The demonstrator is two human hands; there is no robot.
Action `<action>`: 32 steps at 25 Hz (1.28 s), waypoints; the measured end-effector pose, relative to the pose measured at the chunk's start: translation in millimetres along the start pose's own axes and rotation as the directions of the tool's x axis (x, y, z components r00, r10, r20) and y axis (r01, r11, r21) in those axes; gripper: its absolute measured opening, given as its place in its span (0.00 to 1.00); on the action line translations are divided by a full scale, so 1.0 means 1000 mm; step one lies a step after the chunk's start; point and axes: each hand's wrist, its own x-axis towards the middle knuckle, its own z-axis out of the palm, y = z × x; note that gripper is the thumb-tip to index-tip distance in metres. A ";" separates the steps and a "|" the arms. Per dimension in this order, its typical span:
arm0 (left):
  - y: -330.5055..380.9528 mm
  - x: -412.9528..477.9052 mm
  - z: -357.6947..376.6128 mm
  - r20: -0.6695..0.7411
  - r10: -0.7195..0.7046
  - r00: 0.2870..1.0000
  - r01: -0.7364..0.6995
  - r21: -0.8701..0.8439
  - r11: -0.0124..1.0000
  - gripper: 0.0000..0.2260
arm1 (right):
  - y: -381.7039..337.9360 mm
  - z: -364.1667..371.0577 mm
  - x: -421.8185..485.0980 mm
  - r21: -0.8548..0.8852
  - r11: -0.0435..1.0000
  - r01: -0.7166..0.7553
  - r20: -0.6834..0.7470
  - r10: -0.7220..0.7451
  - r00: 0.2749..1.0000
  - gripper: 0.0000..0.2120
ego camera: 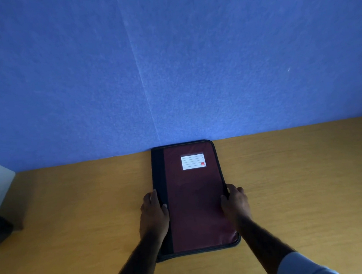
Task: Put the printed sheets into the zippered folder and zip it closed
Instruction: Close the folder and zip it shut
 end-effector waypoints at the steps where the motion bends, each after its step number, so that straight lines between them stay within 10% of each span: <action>1: 0.002 -0.005 0.004 0.001 0.052 0.999 -0.052 0.062 0.997 0.29 | 0.001 0.006 -0.007 -0.122 0.990 0.071 -0.015 -0.074 0.997 0.28; 7: -0.005 -0.029 0.028 0.076 0.227 0.971 -0.240 0.310 0.920 0.30 | 0.013 0.041 -0.037 -0.473 0.783 0.404 0.145 -0.383 0.912 0.32; 32: 0.006 -0.038 0.023 0.099 0.156 0.983 -0.184 0.417 0.890 0.31 | 0.000 0.017 -0.059 -0.547 0.710 0.443 0.133 -0.448 0.884 0.35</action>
